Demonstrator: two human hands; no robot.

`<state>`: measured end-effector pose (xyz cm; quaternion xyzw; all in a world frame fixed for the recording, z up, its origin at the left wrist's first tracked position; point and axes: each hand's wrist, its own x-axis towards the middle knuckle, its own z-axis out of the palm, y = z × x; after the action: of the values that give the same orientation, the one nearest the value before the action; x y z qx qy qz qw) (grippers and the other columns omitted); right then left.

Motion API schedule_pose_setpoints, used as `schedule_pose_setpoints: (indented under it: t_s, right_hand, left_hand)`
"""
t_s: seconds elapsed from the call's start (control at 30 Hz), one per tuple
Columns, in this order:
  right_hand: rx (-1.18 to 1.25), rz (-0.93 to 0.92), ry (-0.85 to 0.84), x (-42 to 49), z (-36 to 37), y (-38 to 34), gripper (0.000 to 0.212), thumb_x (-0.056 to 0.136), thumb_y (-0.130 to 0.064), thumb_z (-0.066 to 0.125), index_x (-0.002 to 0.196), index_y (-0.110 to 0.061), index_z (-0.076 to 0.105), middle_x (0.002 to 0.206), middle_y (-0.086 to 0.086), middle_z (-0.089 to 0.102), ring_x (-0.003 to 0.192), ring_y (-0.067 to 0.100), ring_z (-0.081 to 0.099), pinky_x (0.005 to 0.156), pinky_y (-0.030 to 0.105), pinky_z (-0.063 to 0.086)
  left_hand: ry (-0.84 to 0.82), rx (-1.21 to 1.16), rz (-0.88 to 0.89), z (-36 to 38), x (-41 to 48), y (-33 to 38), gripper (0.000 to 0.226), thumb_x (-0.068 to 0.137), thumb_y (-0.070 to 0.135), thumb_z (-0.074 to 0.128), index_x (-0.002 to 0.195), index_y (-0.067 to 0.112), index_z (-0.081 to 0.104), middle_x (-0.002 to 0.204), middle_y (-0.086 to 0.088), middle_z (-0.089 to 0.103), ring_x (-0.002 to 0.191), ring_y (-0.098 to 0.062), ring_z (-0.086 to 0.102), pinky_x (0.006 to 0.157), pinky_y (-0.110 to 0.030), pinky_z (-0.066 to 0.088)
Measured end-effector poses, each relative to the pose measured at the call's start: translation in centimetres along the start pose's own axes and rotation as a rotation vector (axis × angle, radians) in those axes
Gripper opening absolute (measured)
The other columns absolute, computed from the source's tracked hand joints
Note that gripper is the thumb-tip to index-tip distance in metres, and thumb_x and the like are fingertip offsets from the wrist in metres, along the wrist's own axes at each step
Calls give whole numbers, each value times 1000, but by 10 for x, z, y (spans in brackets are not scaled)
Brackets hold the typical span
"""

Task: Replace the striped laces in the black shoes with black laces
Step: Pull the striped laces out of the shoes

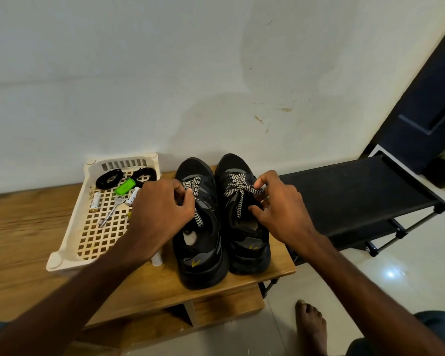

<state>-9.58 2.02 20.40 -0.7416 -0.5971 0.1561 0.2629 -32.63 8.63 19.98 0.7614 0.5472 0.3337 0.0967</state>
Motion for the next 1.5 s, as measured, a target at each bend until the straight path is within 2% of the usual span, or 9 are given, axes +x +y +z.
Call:
schedule_pose_setpoints:
  t_s: [0.4, 1.07, 1.5]
  right_hand:
    - [4, 8, -2, 1, 0, 1, 49, 87, -19, 81, 122, -28, 47, 111, 1, 69, 94, 17, 70, 84, 41, 63]
    - [-31, 16, -1, 0, 0, -2, 49, 88, -19, 81, 123, -27, 47, 109, 1, 69, 91, 18, 69, 84, 43, 62]
    - [-49, 7, -7, 0, 1, -3, 48, 89, -19, 80, 122, -28, 46, 106, 3, 69, 87, 17, 70, 81, 43, 63]
  left_hand:
    - [-23, 2, -1, -1, 2, 2, 21, 91, 32, 67, 82, 16, 76, 65, 6, 69, 55, -6, 62, 63, -33, 60]
    - [-23, 3, 31, -1, 1, 2, 20, 92, 30, 67, 83, 15, 77, 65, 5, 69, 55, -4, 60, 59, -28, 57]
    - [-27, 17, 42, -2, 0, 1, 23, 92, 31, 65, 80, 15, 75, 64, 5, 67, 54, -7, 61, 59, -35, 59]
